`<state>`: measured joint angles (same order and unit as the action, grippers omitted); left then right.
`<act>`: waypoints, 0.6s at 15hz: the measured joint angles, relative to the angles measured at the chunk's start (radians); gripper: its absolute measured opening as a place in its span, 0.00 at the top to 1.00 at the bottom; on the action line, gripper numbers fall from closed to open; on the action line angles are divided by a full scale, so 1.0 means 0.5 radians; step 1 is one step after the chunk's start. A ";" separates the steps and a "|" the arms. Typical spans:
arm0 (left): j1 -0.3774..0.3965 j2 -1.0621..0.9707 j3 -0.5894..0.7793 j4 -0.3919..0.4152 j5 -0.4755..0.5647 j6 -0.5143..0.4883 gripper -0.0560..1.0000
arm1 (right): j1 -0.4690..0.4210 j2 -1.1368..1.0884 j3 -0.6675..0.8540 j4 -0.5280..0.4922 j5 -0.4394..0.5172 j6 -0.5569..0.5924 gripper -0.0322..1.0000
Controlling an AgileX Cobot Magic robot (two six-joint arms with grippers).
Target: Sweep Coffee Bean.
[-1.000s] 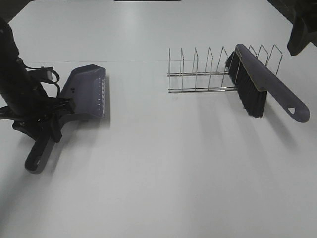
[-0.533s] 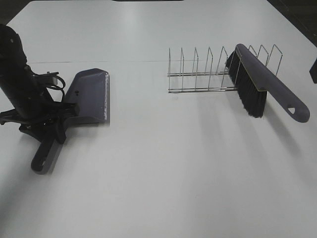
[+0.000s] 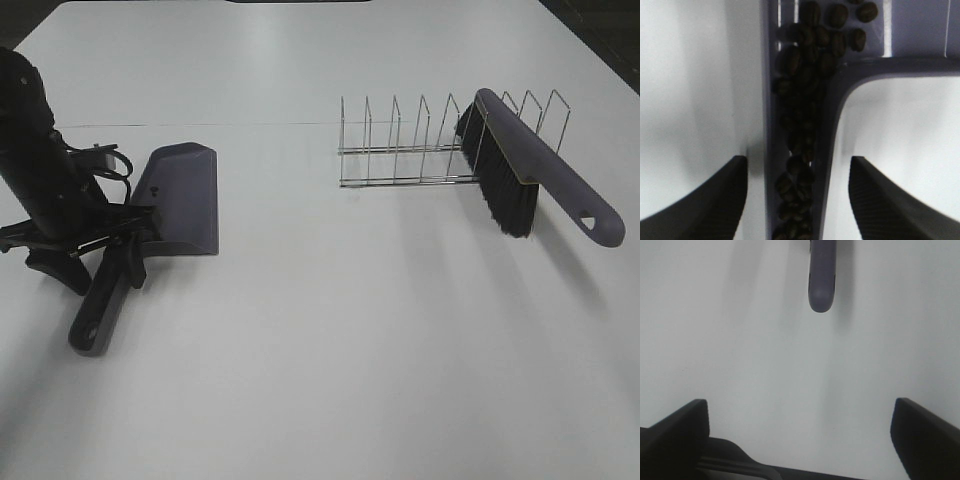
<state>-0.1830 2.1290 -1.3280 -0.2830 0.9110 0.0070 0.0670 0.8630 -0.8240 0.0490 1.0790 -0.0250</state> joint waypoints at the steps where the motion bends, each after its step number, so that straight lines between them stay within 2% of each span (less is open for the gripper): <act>1: 0.000 0.000 0.000 0.000 0.034 0.000 0.34 | 0.000 -0.094 0.042 0.002 -0.002 0.000 0.13; 5: 0.000 -0.016 -0.002 0.042 0.176 0.000 0.30 | 0.000 -0.390 0.224 0.002 -0.024 -0.022 0.13; 9: 0.014 -0.218 -0.002 0.160 0.232 -0.040 0.28 | 0.000 -0.774 0.612 0.002 -0.044 -0.048 0.14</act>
<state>-0.1760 2.0200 -1.3290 -0.2030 1.0270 -0.0130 0.0670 0.4760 -0.5180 0.0500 1.0570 -0.0490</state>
